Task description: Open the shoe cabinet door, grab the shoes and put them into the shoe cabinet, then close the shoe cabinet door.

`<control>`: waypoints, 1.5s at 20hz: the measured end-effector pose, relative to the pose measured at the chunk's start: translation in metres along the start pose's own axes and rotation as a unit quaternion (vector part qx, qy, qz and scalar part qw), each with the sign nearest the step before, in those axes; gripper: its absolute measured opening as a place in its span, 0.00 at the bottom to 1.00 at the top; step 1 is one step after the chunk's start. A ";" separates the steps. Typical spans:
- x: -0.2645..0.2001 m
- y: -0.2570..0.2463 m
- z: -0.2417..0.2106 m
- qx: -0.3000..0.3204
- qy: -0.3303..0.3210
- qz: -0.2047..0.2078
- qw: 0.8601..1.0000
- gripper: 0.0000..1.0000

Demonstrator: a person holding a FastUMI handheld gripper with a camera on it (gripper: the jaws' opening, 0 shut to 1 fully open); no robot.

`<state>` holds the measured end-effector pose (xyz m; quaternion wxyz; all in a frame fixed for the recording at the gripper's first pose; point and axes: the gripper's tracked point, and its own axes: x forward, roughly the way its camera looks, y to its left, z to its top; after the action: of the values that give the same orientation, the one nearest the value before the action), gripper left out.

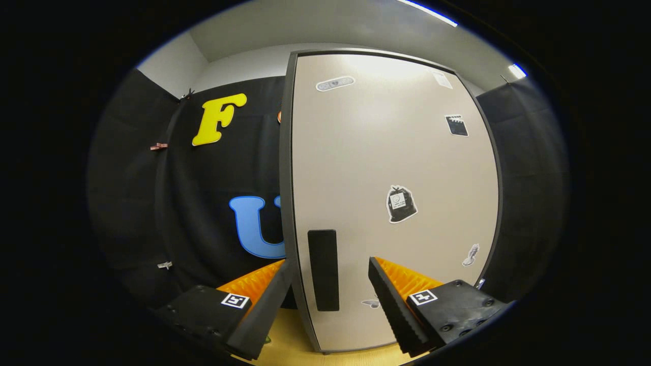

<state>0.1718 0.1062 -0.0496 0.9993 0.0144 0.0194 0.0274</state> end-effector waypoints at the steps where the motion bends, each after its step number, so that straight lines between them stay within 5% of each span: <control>1: 0.007 0.000 -0.003 -0.001 0.002 -0.001 1.000 0.97; 6: 0.027 -0.004 -0.017 -0.003 0.016 -0.010 1.000 0.86; 8: 0.030 -0.004 -0.018 -0.010 0.014 -0.014 1.000 0.67; 10: 0.031 0.006 -0.019 -0.009 0.011 0.003 1.000 0.63; 12: 0.030 0.007 -0.018 -0.021 0.009 -0.003 1.000 0.41; 21: 0.016 0.008 -0.020 -0.019 0.024 0.003 1.000 0.34; 30: -0.054 -0.009 -0.011 -0.003 0.032 0.040 0.999 0.34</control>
<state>0.1179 0.0949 -0.0584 0.9964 0.0115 0.0506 0.0675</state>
